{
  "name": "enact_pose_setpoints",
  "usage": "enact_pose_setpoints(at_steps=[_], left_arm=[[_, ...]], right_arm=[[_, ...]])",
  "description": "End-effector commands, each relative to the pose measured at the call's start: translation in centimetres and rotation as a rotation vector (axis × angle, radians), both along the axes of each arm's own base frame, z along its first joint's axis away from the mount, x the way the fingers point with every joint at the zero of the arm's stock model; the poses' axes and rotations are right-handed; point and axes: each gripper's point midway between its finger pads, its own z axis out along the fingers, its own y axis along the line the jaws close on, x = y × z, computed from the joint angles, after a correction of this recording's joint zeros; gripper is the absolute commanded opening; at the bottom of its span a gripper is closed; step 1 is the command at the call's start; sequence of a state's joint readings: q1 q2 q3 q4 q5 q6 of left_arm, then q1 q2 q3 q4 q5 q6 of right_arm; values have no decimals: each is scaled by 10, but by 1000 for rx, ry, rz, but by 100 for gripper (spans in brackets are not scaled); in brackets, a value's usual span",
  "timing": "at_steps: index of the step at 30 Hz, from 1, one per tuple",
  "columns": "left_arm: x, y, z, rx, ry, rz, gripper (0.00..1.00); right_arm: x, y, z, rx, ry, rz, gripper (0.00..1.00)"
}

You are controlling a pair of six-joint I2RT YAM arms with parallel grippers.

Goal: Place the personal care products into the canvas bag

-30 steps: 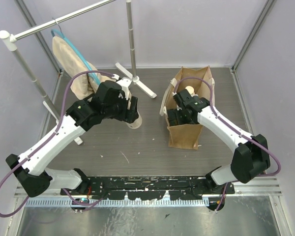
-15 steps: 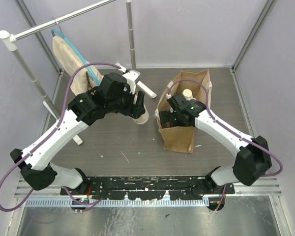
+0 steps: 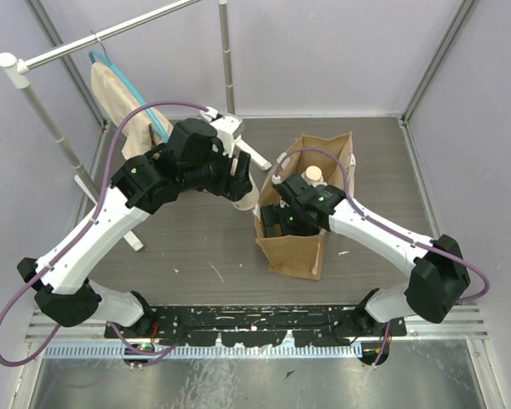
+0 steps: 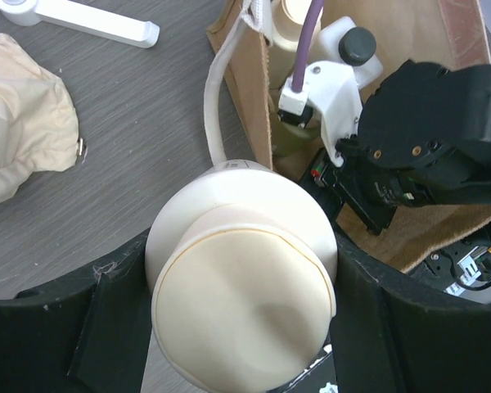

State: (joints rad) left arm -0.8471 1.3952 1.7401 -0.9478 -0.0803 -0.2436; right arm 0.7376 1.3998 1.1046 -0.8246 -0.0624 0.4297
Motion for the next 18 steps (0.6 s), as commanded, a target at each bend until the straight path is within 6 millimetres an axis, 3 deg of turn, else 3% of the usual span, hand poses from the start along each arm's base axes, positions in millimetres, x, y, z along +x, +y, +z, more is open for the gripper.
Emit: enact_pose_setpoints(at_steps=[1, 6, 10, 14, 18], left_arm=[[2, -7, 46, -104, -102, -18, 1], [1, -4, 53, -108, -113, -15, 1], [0, -3, 59, -117, -121, -18, 1], [-1, -4, 64, -131, -129, -24, 2], [-4, -5, 77, -145, -150, -46, 3]], right_arm=[[-18, 25, 13, 105, 17, 66, 100], [-8, 13, 19, 12, -26, 56, 100], [8, -19, 24, -175, -62, 33, 100], [26, -42, 44, -232, -109, -9, 100], [42, -51, 76, -206, -170, -37, 100]])
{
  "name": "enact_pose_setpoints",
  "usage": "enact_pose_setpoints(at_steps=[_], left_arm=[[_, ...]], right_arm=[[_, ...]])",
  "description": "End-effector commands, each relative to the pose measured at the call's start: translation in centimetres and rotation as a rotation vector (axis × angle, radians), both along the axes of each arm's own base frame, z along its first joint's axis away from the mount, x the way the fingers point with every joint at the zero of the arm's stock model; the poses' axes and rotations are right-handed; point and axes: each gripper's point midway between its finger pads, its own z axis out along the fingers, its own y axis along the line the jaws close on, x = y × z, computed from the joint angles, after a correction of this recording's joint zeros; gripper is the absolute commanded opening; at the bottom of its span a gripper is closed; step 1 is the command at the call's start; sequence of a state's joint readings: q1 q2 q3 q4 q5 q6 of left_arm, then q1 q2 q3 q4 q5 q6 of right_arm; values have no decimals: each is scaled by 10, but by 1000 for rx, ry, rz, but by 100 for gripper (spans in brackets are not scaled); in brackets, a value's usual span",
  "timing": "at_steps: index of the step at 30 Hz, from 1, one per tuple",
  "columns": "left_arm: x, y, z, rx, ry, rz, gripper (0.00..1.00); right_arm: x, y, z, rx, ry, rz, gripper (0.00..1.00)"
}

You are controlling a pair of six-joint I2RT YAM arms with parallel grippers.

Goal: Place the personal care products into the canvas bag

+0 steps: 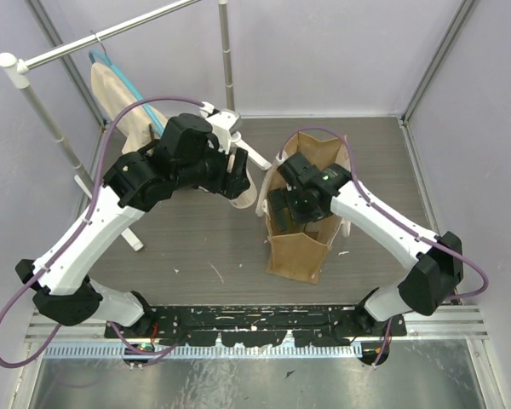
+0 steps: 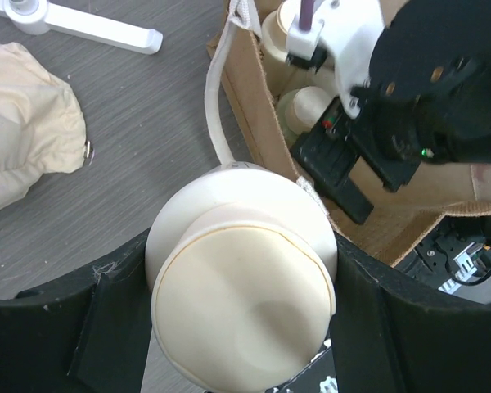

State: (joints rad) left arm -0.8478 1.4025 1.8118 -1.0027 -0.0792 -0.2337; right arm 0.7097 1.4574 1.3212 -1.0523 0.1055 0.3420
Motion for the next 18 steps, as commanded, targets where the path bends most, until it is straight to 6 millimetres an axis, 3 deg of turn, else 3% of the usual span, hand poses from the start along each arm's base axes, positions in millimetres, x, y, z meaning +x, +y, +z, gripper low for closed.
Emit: enact_pose_setpoints(at_steps=[1, 8, 13, 18], left_arm=[[0, -11, 64, -146, -141, -47, 3], [-5, -25, 77, -151, -149, -126, 3], [-5, -46, 81, -184, -146, -187, 3], [-1, -67, 91, -206, -181, -241, 3]], right_arm=[[21, -21, 50, -17, -115, -20, 100], [54, -51, 110, -46, -275, -104, 100], [85, -77, 154, -53, -403, -167, 100], [119, -130, 183, -115, -502, -296, 100]])
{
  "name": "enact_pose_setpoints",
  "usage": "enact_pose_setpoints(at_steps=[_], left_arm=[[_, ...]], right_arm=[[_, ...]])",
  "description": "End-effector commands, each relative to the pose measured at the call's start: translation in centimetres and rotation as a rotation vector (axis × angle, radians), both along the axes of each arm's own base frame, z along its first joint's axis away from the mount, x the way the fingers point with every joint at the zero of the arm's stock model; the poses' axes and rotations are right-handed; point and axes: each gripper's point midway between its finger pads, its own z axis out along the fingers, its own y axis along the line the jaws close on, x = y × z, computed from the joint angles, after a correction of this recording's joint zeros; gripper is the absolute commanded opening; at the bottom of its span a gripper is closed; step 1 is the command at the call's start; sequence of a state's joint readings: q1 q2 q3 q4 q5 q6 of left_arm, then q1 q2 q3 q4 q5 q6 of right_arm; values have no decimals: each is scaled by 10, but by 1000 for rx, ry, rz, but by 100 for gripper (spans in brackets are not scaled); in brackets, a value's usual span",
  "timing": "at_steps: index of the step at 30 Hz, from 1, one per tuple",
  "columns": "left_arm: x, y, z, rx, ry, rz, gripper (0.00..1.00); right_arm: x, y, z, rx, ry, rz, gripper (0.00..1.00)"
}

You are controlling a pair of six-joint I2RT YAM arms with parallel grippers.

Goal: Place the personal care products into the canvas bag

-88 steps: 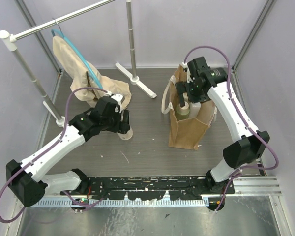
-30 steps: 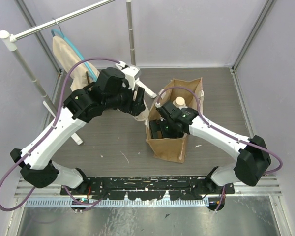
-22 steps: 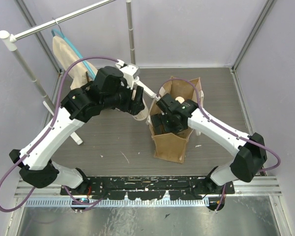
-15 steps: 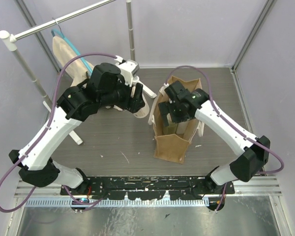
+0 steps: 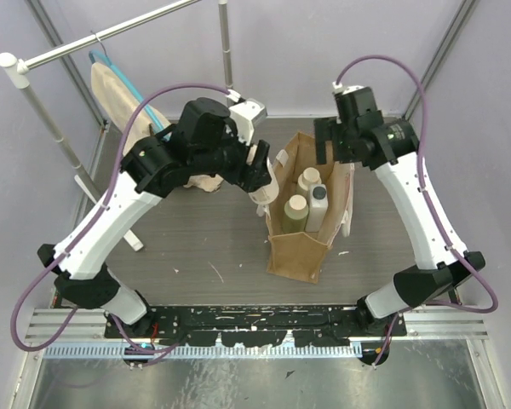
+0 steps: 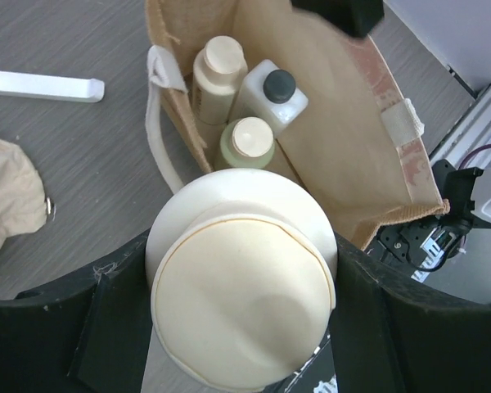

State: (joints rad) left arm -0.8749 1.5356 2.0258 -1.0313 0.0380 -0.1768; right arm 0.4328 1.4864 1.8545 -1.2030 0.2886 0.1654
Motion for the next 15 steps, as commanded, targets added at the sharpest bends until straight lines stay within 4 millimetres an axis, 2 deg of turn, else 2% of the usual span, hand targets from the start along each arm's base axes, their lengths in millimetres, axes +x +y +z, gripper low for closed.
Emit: enact_pose_setpoints(at_steps=[1, 3, 8, 13, 15], left_arm=[[2, -30, 63, -165, -157, -97, 3], [3, -38, 65, -158, -176, -121, 3], [3, -62, 42, -125, -159, -191, 4], [-4, -88, 11, -89, -130, -244, 3], [-7, -96, -10, -69, -116, -262, 3]], right_arm=[[28, -50, 29, -77, -100, -102, 100], [36, -61, 34, -78, -113, -118, 100], [45, -92, 43, -86, -131, -173, 100], [42, -119, 41, -90, -124, -224, 100], [40, -127, 41, -88, -124, -242, 100]])
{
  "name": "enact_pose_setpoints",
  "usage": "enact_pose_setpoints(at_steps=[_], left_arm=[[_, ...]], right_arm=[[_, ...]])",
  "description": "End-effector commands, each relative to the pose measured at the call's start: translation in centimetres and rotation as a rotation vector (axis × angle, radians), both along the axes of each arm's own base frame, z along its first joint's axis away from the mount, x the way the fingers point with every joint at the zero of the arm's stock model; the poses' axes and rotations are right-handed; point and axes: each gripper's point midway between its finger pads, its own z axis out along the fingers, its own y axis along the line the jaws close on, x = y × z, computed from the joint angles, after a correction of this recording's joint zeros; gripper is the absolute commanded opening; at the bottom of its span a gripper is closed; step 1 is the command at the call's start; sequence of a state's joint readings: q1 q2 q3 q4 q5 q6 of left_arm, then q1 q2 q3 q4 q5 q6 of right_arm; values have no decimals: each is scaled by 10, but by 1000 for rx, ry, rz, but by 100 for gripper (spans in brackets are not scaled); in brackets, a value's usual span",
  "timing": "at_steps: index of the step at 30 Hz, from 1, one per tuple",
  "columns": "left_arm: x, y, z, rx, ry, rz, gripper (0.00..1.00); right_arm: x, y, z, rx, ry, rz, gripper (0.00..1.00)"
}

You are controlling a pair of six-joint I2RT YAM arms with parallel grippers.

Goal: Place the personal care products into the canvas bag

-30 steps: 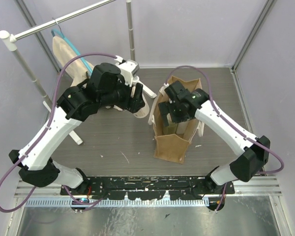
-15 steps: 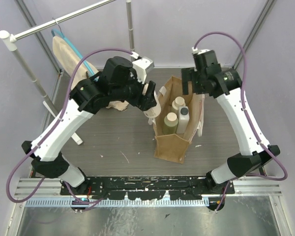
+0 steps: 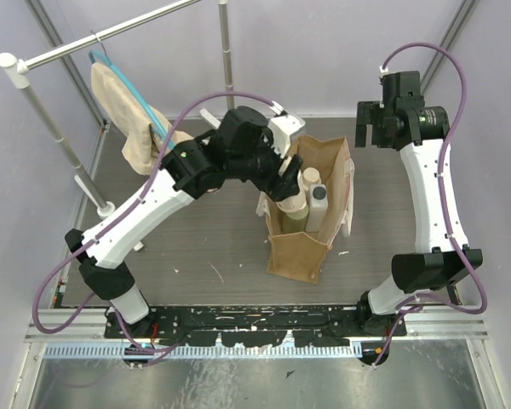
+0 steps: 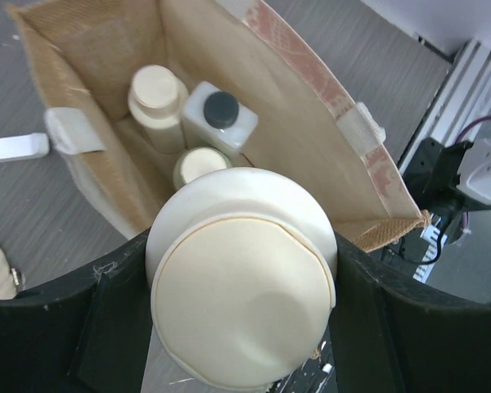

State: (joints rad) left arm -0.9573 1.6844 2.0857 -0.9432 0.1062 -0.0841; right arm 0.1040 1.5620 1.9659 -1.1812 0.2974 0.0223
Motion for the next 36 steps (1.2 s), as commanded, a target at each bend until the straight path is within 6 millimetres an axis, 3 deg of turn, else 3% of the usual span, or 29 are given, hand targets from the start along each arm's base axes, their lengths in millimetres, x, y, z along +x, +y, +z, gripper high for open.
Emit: enact_pose_setpoints(at_steps=[1, 7, 16, 28, 36], left_arm=[[-5, -34, 2, -94, -66, -86, 3], [-17, -54, -48, -58, -37, -151, 3], [-26, -66, -116, 41, -44, -194, 3], [-29, -87, -177, 108, 2, -209, 2], [-39, -72, -207, 254, 57, -206, 2]], right_arm=[[-1, -14, 25, -2, -86, -5, 100], [1, -15, 22, 19, -84, -3, 100], [-4, -13, 9, 34, -59, 3, 100], [-15, -13, -1, 30, -35, 6, 100], [-19, -13, -5, 29, -27, 6, 100]])
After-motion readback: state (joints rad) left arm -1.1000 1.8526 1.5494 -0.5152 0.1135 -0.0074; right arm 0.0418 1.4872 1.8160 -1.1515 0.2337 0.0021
